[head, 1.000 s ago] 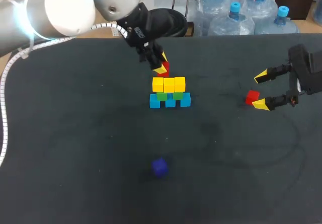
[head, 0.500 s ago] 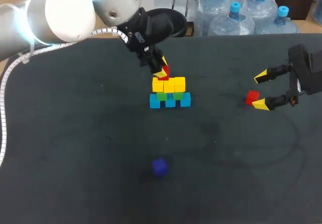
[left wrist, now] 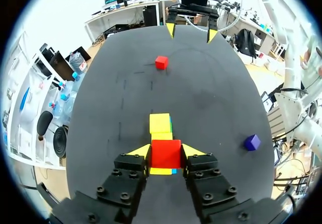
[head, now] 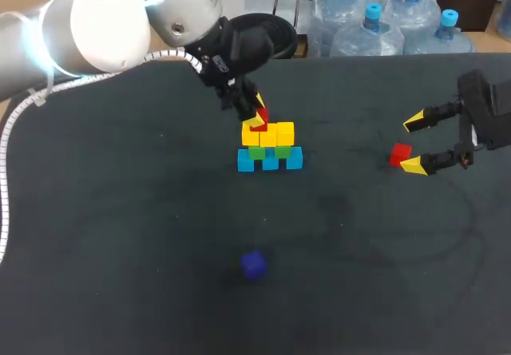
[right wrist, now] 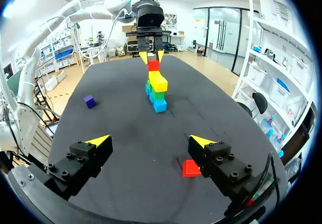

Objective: Place the blue cubes, place green cubes on the blue cubes, place the yellow cubes on the green cubes, then place the red cubes on the yellow cubes, and place purple cube on the red cubes.

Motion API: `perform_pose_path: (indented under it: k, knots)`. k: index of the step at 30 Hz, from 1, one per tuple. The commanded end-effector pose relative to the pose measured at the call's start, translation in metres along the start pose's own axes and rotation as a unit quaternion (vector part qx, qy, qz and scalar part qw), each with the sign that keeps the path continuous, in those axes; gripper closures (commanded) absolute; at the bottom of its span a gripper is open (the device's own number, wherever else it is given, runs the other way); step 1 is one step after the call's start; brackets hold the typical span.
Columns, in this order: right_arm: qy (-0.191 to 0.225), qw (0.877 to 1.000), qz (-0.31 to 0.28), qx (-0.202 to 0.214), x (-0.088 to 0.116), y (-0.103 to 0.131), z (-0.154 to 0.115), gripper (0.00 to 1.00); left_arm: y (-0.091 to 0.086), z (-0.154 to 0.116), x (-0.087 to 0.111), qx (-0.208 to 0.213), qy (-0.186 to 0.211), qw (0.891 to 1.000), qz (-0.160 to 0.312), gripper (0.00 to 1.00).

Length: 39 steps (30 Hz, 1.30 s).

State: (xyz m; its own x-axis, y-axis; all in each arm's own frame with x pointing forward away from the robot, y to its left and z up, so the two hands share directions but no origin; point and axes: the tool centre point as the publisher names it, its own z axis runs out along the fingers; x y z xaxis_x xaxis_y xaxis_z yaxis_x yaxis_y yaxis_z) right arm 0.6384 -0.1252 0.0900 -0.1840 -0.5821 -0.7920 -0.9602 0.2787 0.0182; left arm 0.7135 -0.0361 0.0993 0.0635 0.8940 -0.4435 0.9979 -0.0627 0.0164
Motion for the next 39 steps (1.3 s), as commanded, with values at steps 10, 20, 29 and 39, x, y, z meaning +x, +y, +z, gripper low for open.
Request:
perform_pose_path:
  k: [10,20,29,39]
  knots:
    - [-0.001,1.0,0.0,0.0,0.0003,-0.0001,0.0004,0.0,0.003,0.0042,0.0014,0.005,0.0,1.0,-0.002,1.0]
    - [-0.001,1.0,0.0,0.0,0.0003,-0.0001,0.0004,0.0,0.005,0.0048,0.0013,0.008,0.002,1.0,-0.002,1.0]
    - [-0.001,1.0,0.0,0.0,0.0003,-0.0001,0.0004,0.0,0.0051,0.0052,0.0007,0.01,0.002,1.0,-0.001,1.0]
    - [-0.001,1.0,0.0,0.0,0.0003,-0.0001,0.0004,0.0,0.0052,0.0053,0.001,0.011,0.002,1.0,-0.005,0.81]
